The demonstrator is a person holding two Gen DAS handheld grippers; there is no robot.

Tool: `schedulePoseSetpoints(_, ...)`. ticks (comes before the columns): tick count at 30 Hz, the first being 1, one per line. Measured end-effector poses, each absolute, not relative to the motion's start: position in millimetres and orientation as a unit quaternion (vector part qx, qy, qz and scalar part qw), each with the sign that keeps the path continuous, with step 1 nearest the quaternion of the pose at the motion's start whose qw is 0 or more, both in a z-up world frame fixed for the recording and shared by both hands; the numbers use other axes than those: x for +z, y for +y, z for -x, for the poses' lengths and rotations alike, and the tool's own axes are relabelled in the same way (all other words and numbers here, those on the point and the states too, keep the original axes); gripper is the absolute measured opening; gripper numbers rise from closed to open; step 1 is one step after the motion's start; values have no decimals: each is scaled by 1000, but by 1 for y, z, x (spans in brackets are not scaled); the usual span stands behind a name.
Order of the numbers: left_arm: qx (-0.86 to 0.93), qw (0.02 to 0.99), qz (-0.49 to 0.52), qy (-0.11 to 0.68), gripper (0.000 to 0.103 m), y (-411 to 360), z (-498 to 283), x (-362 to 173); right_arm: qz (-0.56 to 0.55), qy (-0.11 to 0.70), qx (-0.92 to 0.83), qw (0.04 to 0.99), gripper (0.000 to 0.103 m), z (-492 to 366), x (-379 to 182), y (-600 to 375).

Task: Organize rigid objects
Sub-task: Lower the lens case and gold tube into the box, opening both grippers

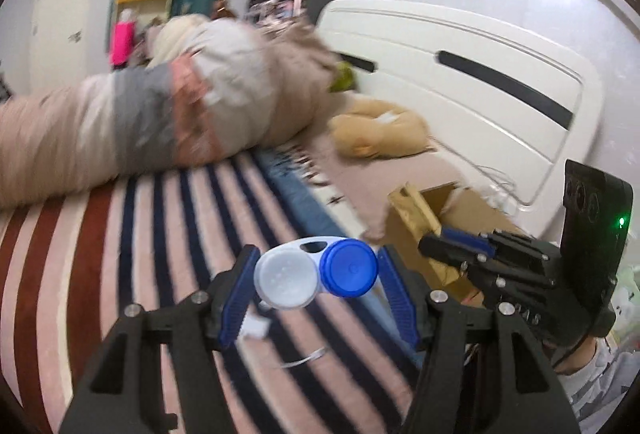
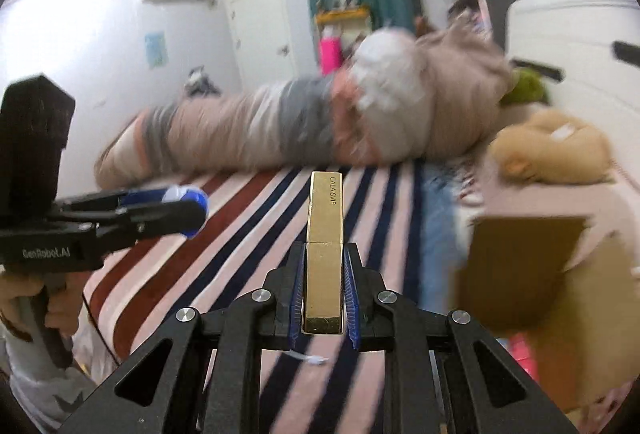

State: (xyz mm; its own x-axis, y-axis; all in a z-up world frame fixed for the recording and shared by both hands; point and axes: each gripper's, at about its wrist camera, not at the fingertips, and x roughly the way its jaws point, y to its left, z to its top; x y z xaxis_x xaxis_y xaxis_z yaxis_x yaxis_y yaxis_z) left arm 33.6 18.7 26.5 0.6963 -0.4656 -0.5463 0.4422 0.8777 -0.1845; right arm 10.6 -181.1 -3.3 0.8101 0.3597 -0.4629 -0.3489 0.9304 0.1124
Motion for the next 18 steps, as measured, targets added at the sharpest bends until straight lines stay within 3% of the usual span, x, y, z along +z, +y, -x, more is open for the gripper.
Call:
schedulePoseSetpoints(4, -291, 909, 0, 299, 58, -36, -40, 36, -14, 262, 124, 957, 14, -12, -6, -236)
schedulePoseSetpoints(9, -322, 890, -24, 321, 58, -100, -52, 29, 5, 339, 72, 938, 14, -33, -44, -283)
schedulePoseSetpoints(18, -324, 878, -60, 348, 58, -141, -56, 18, 24, 370, 56, 927, 14, -38, -68, -294)
